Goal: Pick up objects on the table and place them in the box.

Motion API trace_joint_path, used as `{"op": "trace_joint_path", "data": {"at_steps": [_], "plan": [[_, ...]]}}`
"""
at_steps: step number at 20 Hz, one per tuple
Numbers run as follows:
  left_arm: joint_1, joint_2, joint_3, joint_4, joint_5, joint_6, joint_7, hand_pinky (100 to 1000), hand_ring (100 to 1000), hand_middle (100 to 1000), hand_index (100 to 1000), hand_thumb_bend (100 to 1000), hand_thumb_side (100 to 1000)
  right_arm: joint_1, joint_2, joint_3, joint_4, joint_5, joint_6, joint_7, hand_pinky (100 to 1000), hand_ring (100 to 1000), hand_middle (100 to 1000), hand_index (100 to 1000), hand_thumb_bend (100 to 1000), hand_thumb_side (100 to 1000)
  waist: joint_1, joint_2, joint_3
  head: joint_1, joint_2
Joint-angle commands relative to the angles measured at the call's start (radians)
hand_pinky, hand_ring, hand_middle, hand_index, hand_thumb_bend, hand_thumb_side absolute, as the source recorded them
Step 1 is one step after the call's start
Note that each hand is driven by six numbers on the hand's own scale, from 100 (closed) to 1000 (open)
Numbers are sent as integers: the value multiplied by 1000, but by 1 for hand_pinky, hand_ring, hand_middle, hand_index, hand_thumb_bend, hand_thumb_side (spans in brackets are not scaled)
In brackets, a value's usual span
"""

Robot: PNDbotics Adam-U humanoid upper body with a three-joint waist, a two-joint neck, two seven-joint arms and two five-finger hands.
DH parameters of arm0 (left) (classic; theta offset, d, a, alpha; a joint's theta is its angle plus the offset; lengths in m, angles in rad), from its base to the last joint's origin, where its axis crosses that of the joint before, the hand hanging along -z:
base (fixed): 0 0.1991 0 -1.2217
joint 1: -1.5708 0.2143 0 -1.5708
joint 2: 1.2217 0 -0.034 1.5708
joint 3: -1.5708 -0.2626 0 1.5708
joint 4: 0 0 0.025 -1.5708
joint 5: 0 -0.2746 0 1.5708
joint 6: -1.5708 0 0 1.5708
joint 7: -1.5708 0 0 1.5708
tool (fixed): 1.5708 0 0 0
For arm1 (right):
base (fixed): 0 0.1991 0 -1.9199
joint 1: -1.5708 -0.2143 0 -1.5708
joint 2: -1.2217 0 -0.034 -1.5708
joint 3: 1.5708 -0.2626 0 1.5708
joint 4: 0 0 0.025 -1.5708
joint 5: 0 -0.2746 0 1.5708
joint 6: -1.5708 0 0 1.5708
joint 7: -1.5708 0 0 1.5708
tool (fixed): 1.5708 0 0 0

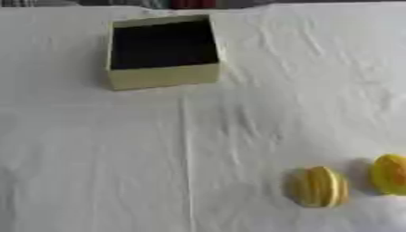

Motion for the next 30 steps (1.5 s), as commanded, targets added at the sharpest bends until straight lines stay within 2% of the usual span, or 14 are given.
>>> {"op": "trace_joint_path", "data": {"at_steps": [1, 5, 10, 16, 19, 24, 30], "plan": [[-2, 10, 9, -16, 5, 2, -5, 825, 791, 710, 838, 227, 626, -6, -36, -14, -17, 8, 1, -1, 854, 825, 726, 857, 154, 535, -1, -17, -1, -4, -1], [-4, 14, 9, -16, 6, 0, -8, 825, 792, 711, 839, 227, 624, 2, -58, -9, -17, 16, -2, 7, 853, 824, 731, 856, 174, 531, 0, -19, -1, 0, 4], [0, 20, 7, -16, 6, 0, -10, 825, 792, 712, 839, 225, 627, 42, -167, 19, -17, 65, -3, 59, 853, 826, 751, 868, 206, 541, -3, -20, -6, 3, 10], [1, 26, 5, -16, 6, -1, -13, 826, 792, 713, 840, 224, 627, 108, -316, 47, -17, 179, 35, 235, 853, 834, 788, 881, 264, 579, -8, -21, -12, 0, 4], [2, 28, 4, -16, 6, 0, -14, 826, 793, 713, 840, 222, 629, 132, -365, 64, -17, 223, 38, 290, 853, 839, 800, 882, 284, 584, -11, -20, -14, -1, 0], [-1, 30, 3, -16, 7, -2, -16, 827, 793, 714, 840, 222, 629, 152, -416, 97, -17, 276, 20, 360, 854, 849, 821, 885, 310, 578, -12, -18, -15, -6, -5], [2, 29, 2, -16, 9, -1, -18, 827, 793, 714, 840, 220, 630, 162, -428, 114, -17, 313, 8, 425, 857, 859, 836, 891, 342, 554, -10, -18, -19, -14, -10]]}}
